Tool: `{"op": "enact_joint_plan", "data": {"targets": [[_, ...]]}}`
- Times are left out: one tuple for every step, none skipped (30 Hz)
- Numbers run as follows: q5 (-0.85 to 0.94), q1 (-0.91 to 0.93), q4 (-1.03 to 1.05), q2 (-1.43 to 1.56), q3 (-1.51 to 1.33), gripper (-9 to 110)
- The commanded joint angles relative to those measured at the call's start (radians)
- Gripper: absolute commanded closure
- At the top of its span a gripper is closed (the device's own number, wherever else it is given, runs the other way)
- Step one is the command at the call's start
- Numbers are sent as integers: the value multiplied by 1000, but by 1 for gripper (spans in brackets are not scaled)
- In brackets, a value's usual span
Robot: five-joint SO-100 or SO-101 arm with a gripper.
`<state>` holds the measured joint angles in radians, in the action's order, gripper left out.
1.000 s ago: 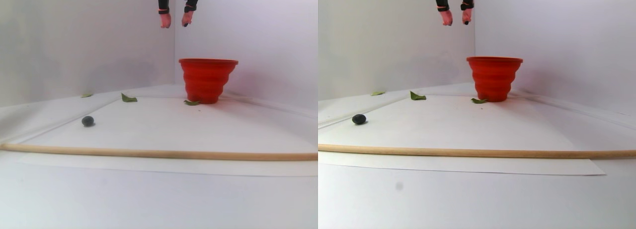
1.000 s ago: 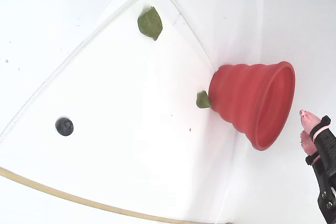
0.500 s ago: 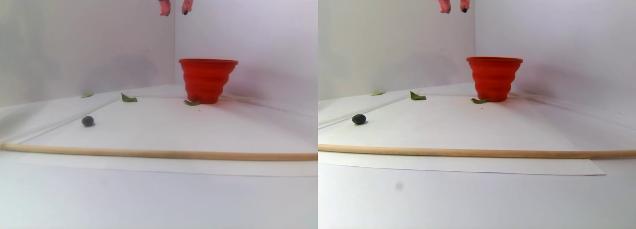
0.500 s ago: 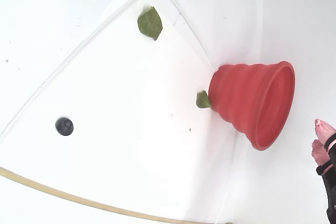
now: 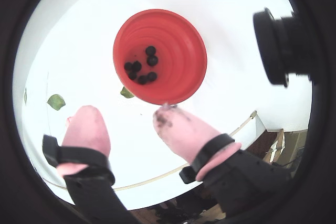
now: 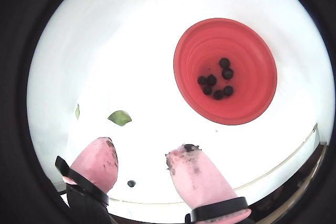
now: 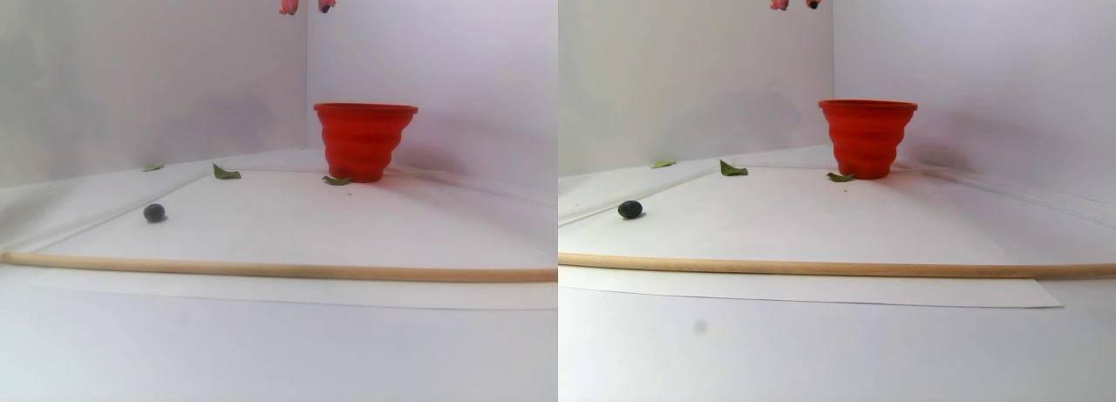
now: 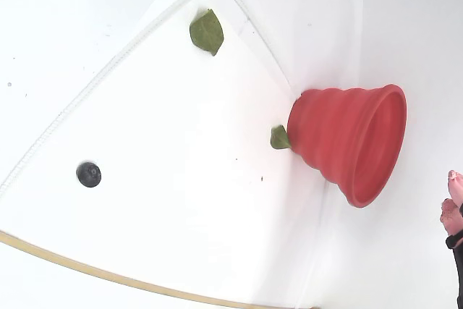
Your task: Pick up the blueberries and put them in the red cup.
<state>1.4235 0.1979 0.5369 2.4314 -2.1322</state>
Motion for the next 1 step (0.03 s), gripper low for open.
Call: {"op": "enact_joint_plan", "data": {"targets": [[-8,-17,8,106,5,83]]}}
